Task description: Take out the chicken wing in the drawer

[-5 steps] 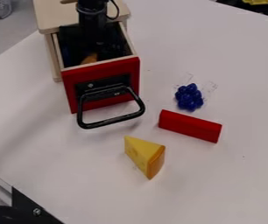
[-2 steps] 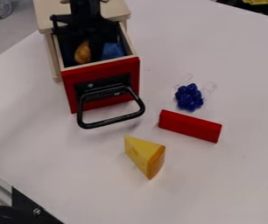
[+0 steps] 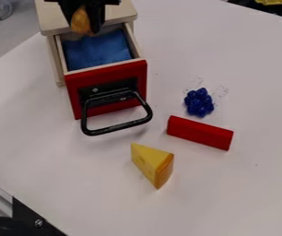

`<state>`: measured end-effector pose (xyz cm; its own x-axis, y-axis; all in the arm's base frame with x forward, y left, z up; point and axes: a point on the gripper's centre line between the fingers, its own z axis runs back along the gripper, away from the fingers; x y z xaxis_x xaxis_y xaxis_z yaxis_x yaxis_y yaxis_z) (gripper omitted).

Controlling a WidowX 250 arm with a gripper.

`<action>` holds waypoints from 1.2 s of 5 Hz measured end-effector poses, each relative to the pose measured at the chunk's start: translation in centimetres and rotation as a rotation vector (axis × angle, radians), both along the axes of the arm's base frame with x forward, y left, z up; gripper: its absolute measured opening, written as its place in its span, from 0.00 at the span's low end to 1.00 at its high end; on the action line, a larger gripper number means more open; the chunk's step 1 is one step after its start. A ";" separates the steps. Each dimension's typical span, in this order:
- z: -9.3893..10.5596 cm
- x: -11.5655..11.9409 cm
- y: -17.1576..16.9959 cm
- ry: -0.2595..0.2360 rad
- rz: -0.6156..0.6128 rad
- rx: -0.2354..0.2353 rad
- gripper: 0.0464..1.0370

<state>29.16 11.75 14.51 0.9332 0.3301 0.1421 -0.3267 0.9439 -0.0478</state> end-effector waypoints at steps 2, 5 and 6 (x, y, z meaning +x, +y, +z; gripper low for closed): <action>2.9 -3.1 3.1 -0.060 0.078 -0.056 0.34; -2.2 -9.6 9.9 0.008 0.166 0.016 0.34; -6.3 -10.9 11.2 0.071 0.207 0.048 0.34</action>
<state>18.29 22.99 8.23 0.8545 0.5101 0.0985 -0.5146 0.8571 0.0255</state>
